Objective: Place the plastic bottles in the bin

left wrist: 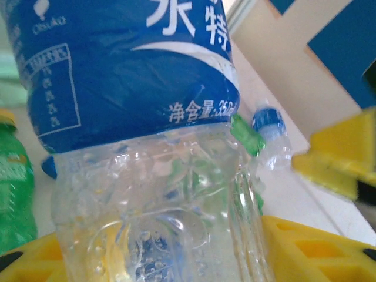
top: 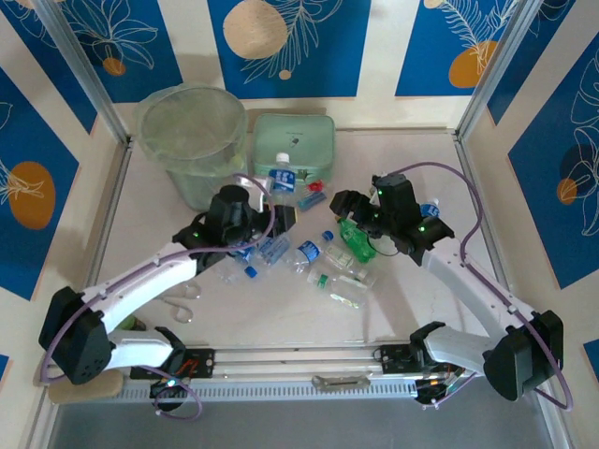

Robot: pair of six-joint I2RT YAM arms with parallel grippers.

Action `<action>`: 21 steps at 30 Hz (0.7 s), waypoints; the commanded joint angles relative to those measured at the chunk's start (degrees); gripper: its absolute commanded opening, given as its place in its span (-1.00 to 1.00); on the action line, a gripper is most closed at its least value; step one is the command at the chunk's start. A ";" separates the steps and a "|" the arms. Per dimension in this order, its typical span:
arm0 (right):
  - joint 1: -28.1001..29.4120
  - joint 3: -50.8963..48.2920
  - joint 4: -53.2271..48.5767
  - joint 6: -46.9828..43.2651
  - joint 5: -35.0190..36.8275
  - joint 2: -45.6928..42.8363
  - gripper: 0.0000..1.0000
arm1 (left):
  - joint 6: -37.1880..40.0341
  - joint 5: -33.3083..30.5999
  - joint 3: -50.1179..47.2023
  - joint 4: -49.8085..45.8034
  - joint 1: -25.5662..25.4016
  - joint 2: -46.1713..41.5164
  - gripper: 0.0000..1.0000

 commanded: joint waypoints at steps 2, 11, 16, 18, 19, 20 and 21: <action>0.61 -0.81 0.88 1.74 -0.03 0.23 0.62 | 8.50 -4.86 8.69 -7.29 2.82 -3.50 0.02; 2.26 1.01 1.24 0.97 -0.03 3.42 0.62 | 16.42 -7.24 21.37 -14.87 14.76 -1.56 0.01; 2.54 1.25 0.37 0.77 0.44 3.26 0.63 | 20.05 -9.60 26.74 -15.75 21.06 2.38 0.02; 2.54 1.06 0.13 0.67 0.64 3.00 0.63 | 21.09 -9.98 28.54 -15.73 23.52 4.48 0.02; 2.55 1.04 0.01 0.69 0.75 2.90 0.64 | 21.28 -10.04 29.28 -15.06 24.80 5.75 0.02; 2.55 0.91 0.01 0.71 0.82 2.77 0.63 | 21.16 -9.98 29.81 -14.25 25.93 6.84 0.02; 2.54 0.72 0.05 0.79 0.84 2.73 0.63 | 20.83 -9.64 30.39 -13.32 27.12 8.18 0.02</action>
